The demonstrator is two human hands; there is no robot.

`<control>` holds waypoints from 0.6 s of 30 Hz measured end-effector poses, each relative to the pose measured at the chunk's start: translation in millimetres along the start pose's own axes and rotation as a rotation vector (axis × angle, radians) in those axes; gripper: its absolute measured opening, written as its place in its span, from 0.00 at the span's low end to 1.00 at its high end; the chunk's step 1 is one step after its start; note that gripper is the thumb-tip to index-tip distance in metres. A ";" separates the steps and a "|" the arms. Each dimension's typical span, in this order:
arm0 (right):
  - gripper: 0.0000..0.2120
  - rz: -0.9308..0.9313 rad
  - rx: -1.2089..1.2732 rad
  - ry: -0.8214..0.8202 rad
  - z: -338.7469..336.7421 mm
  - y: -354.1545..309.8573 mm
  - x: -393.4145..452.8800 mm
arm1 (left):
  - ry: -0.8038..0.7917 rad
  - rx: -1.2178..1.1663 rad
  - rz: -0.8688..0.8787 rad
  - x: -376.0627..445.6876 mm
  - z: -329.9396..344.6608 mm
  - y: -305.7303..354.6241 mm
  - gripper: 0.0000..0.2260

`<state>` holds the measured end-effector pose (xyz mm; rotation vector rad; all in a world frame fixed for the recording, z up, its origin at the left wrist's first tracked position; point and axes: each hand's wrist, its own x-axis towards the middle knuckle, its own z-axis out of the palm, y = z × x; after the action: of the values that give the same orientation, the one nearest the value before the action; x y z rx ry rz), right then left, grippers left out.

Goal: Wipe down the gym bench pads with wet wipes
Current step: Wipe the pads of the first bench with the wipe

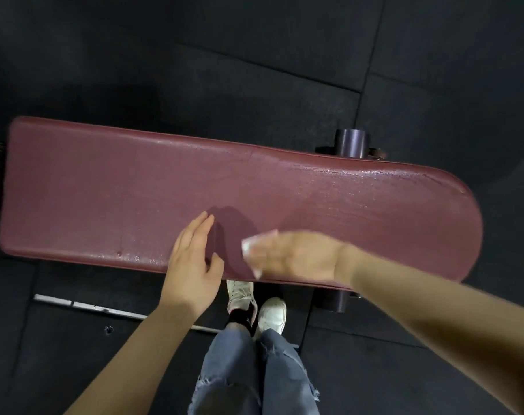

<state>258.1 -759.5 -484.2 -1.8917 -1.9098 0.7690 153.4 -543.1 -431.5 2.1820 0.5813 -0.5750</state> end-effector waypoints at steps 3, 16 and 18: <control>0.13 0.520 -0.022 0.310 -50.9 69.0 2.8 | 0.001 0.000 0.018 6.4 4.2 6.6 0.30; 0.21 0.654 0.010 0.290 -20.3 20.4 -56.1 | -0.111 0.099 0.119 15.7 36.9 32.6 0.29; 0.20 0.907 -0.019 0.475 -45.8 56.8 -47.3 | -0.091 0.090 0.108 16.2 39.9 34.8 0.29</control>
<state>333.4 -802.1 -475.4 -2.6469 -0.7371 0.4328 177.8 -591.1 -444.1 2.2430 0.3928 -0.6499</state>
